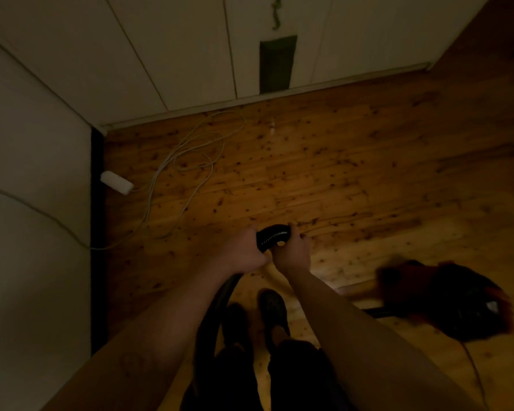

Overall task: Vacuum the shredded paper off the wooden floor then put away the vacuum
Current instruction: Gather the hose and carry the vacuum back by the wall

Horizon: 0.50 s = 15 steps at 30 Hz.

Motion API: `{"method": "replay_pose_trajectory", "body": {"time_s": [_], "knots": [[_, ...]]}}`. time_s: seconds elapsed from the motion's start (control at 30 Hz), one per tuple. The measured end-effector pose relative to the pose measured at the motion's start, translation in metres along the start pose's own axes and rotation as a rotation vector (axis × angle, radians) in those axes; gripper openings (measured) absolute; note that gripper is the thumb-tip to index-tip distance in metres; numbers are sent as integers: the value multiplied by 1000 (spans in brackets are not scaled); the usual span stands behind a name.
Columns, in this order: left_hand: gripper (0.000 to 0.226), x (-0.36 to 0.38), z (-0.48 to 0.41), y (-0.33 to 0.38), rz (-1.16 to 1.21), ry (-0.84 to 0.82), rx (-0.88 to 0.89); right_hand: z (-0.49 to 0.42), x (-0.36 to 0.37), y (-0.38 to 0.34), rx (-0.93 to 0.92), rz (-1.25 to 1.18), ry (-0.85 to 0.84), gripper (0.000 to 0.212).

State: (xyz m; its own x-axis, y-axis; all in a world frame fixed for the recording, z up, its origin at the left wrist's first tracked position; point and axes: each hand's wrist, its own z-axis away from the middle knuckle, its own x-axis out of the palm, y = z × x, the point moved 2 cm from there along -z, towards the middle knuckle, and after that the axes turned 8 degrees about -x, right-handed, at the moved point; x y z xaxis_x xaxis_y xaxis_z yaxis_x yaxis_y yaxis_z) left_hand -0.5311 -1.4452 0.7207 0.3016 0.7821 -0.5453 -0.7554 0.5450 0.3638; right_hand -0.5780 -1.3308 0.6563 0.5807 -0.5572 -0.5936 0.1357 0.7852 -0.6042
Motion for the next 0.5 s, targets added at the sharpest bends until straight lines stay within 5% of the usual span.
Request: {"method": "replay_pose_trajectory", "body": {"time_s": [0.2,0.5], "knots": [[66,22,29,51,52,-60,142,34,-38,20,61,-297,172,55],[51,49,61,101,51,-37,334,107,-87,25,104,-801,282,34]]}}
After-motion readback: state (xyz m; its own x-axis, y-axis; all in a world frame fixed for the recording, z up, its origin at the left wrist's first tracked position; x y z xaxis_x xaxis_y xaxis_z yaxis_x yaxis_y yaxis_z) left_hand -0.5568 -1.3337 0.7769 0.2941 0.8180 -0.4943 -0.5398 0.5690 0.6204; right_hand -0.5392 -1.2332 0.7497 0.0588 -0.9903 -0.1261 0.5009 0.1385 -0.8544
